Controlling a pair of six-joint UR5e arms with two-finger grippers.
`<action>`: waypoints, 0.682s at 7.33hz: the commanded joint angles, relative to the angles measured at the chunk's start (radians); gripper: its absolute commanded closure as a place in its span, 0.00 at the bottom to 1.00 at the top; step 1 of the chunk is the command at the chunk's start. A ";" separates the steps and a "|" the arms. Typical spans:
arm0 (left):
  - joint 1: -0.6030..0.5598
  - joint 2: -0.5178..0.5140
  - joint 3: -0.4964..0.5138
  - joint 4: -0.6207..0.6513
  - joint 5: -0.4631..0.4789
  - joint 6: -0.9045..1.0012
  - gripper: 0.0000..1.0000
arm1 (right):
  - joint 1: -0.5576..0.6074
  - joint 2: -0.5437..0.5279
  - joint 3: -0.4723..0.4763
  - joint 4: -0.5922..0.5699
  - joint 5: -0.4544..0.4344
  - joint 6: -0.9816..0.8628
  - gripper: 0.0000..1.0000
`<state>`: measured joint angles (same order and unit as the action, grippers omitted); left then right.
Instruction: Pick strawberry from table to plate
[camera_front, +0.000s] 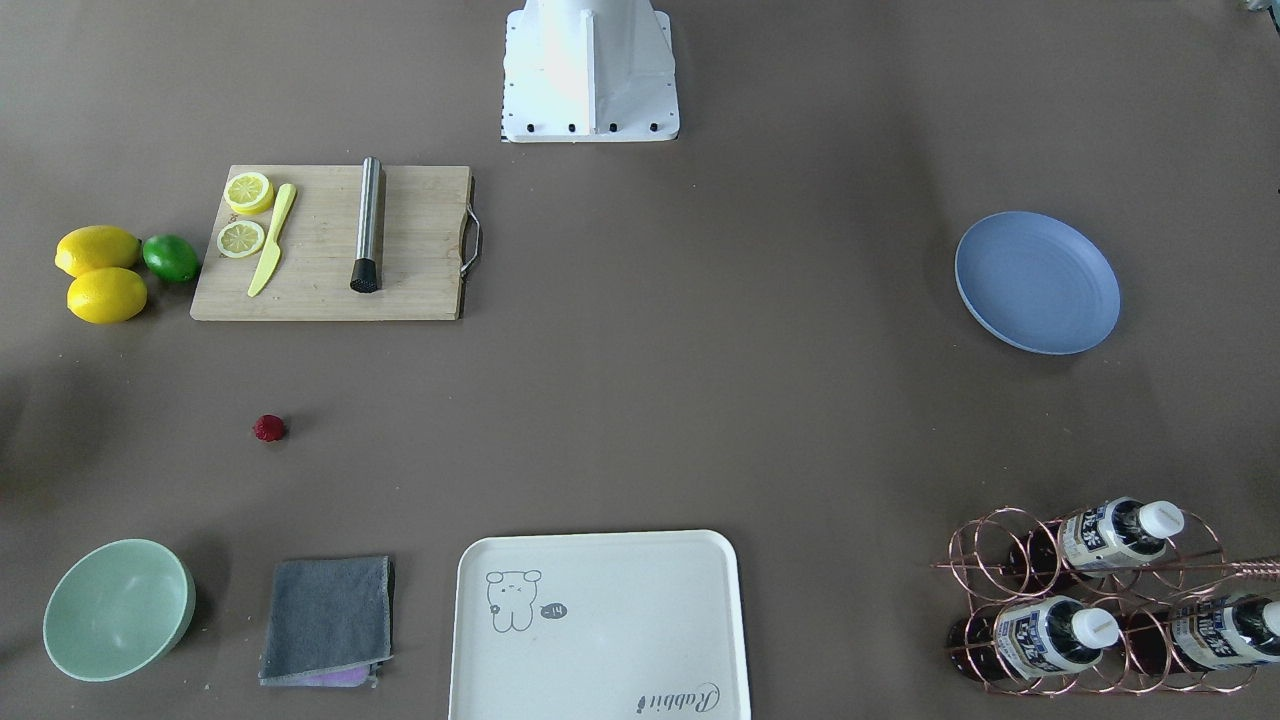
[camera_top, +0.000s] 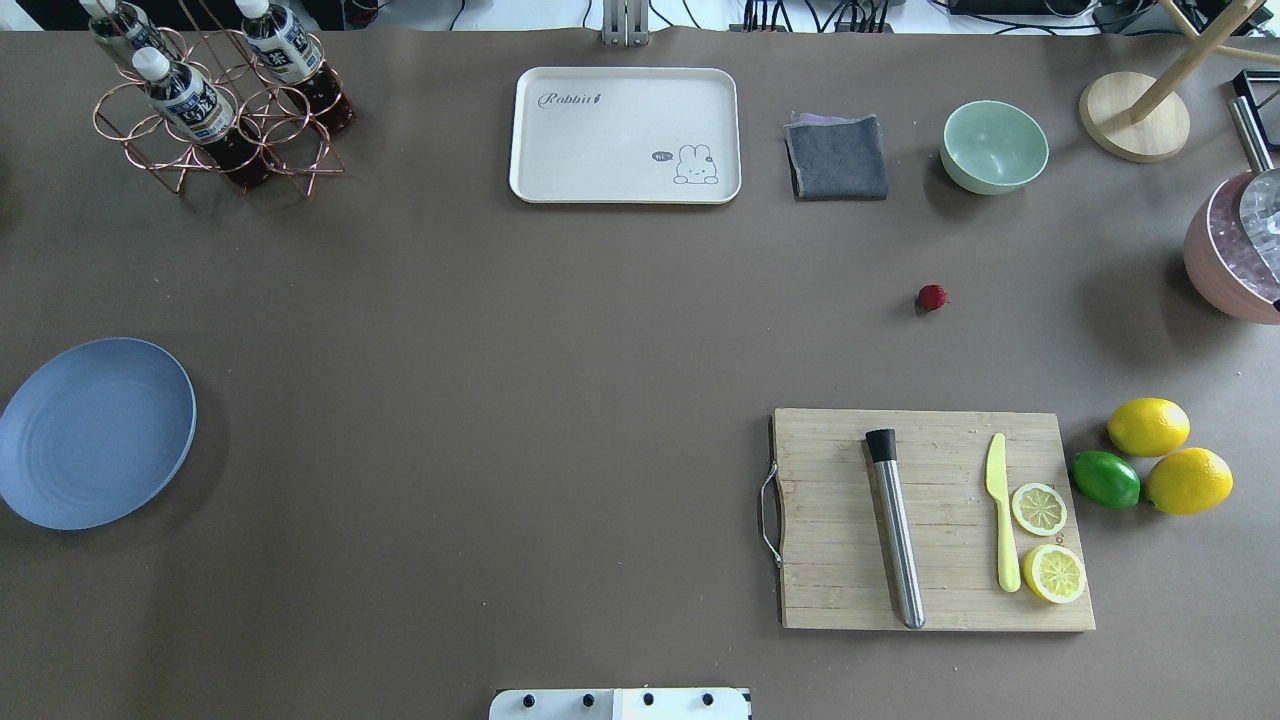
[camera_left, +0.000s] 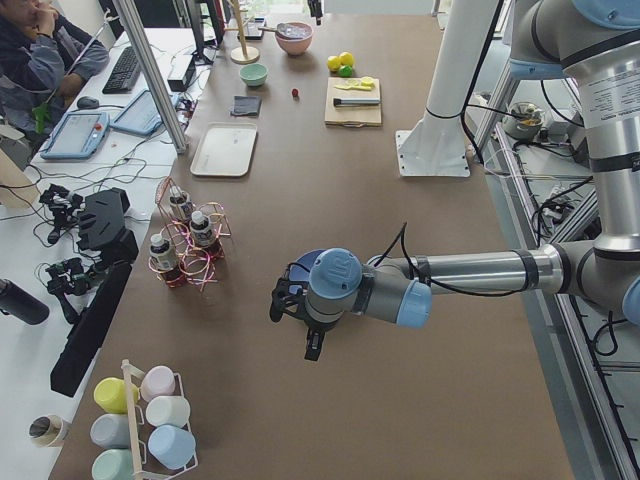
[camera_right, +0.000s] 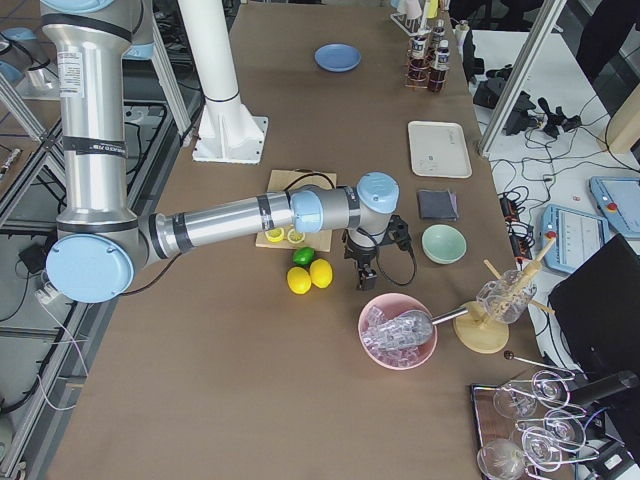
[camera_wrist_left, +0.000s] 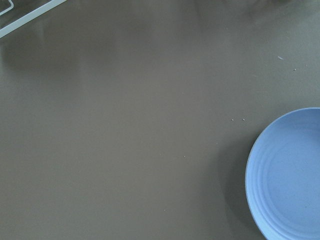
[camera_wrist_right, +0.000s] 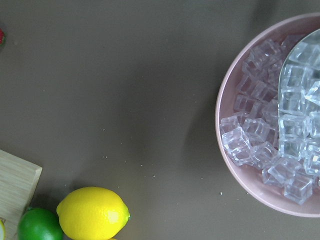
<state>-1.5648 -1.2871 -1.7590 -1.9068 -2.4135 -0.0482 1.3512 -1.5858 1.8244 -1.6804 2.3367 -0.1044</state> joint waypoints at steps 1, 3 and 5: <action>0.002 -0.001 0.000 0.005 -0.001 -0.008 0.03 | 0.000 -0.002 -0.001 -0.004 0.010 0.003 0.00; 0.053 -0.015 0.019 0.005 -0.001 -0.040 0.03 | -0.001 0.007 -0.005 0.001 0.033 0.049 0.00; 0.185 -0.075 0.022 -0.006 0.027 -0.174 0.05 | -0.007 0.009 -0.004 0.002 0.050 0.066 0.01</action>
<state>-1.4569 -1.3279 -1.7418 -1.9075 -2.3994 -0.1624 1.3473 -1.5783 1.8202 -1.6793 2.3786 -0.0498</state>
